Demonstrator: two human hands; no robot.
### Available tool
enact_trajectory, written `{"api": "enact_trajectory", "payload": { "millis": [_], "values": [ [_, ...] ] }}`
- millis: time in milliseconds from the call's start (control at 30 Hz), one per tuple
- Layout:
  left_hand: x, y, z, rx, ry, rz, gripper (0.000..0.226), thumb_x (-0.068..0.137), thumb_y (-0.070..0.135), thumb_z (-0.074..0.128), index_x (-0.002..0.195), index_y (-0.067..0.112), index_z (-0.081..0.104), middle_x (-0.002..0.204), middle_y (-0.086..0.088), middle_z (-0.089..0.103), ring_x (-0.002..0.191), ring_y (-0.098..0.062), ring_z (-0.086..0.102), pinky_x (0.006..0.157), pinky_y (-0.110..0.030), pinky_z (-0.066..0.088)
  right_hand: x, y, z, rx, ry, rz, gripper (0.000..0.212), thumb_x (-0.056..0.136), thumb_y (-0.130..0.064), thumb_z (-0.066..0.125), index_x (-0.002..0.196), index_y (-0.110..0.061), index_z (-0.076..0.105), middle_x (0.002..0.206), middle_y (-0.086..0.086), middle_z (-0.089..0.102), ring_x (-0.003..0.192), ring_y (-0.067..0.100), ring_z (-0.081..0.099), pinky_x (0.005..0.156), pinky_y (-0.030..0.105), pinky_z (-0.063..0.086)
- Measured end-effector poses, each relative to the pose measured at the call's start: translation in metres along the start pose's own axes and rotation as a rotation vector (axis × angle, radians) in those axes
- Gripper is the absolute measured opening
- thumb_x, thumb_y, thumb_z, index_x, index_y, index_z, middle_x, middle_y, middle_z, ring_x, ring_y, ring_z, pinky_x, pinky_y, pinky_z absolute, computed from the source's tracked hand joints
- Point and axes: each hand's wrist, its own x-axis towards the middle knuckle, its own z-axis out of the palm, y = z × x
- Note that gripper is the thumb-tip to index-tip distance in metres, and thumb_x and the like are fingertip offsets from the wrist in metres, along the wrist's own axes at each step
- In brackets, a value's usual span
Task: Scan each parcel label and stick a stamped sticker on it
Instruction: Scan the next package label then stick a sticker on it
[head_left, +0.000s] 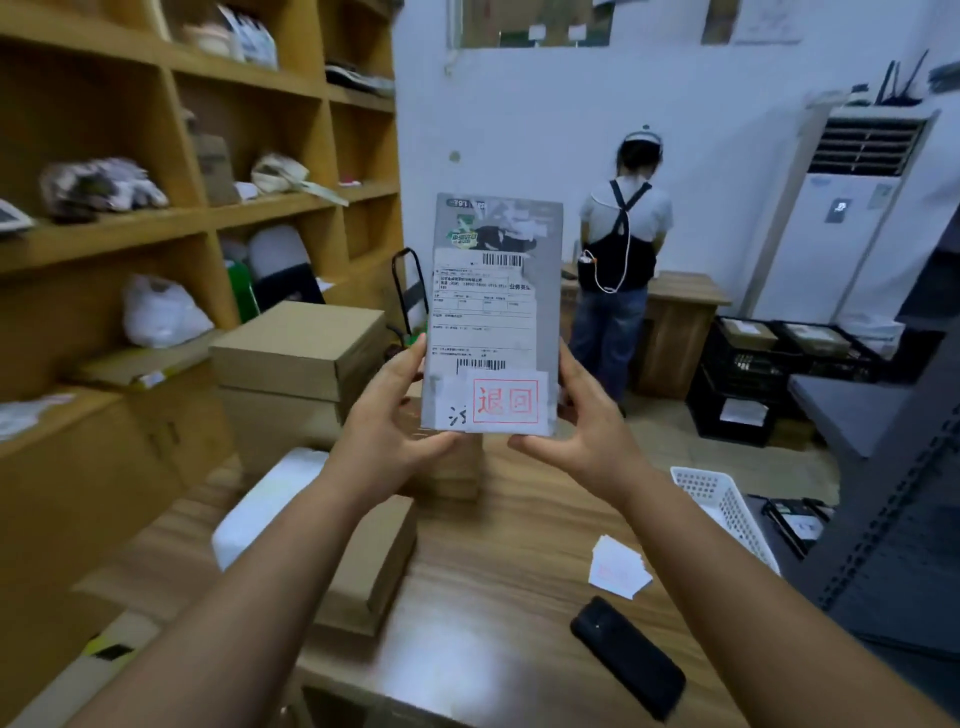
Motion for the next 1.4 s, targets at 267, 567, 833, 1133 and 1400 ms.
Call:
{"api": "enact_trajectory", "payload": {
  "millis": [267, 567, 833, 1133, 1400],
  "values": [
    [-0.062, 0.062, -0.042, 0.149, 0.233, -0.112, 0.1, 0.071, 0.017, 0.087, 0.149, 0.043, 0.03, 0.141, 0.027, 0.046, 0.126, 0.004, 0.048, 0.098, -0.018, 0.044, 0.002, -0.046, 0.019, 0.136, -0.201, -0.145, 0.114, 0.071, -0.038, 0.085, 0.145, -0.063, 0.003, 0.149, -0.018, 0.036, 0.134, 0.001, 0.036, 0.114, 0.044, 0.036],
    [-0.24, 0.137, -0.185, 0.604, 0.627, -0.409, 0.105, 0.071, 0.03, 0.087, 0.151, 0.047, 0.021, 0.148, 0.028, 0.035, 0.133, -0.001, 0.041, 0.108, -0.04, 0.044, -0.039, -0.205, 0.17, 0.465, -0.593, -0.477, 0.108, 0.071, -0.039, 0.087, 0.153, -0.044, 0.017, 0.148, -0.019, 0.043, 0.131, -0.002, 0.043, 0.109, 0.039, 0.043],
    [-0.372, 0.198, -0.298, 0.927, 0.856, -0.572, 0.107, 0.072, 0.031, 0.085, 0.153, 0.044, 0.016, 0.152, 0.019, 0.032, 0.138, -0.006, 0.035, 0.111, -0.041, 0.04, -0.096, -0.367, 0.276, 0.658, -0.88, -0.648, 0.118, 0.07, -0.036, 0.087, 0.15, -0.051, 0.002, 0.148, -0.027, 0.033, 0.135, -0.008, 0.03, 0.112, 0.029, 0.032],
    [-0.497, 0.216, -0.4, 1.059, 1.05, -0.731, 0.106, 0.072, 0.036, 0.084, 0.151, 0.048, 0.013, 0.151, 0.017, 0.033, 0.132, -0.007, 0.04, 0.105, -0.029, 0.042, -0.166, -0.506, 0.399, 0.713, -1.084, -0.765, 0.116, 0.073, -0.036, 0.086, 0.15, -0.053, 0.001, 0.151, -0.025, 0.032, 0.131, -0.01, 0.026, 0.11, 0.027, 0.027],
    [-0.624, 0.251, -0.433, 1.168, 1.254, -0.926, 0.103, 0.073, 0.043, 0.082, 0.151, 0.048, 0.015, 0.15, 0.028, 0.03, 0.138, 0.009, 0.027, 0.113, -0.021, 0.029, -0.278, -0.606, 0.492, 0.818, -1.37, -0.897, 0.112, 0.073, -0.039, 0.086, 0.152, -0.051, 0.006, 0.138, -0.048, 0.026, 0.123, -0.027, 0.026, 0.109, 0.024, 0.029]
  ]
}}
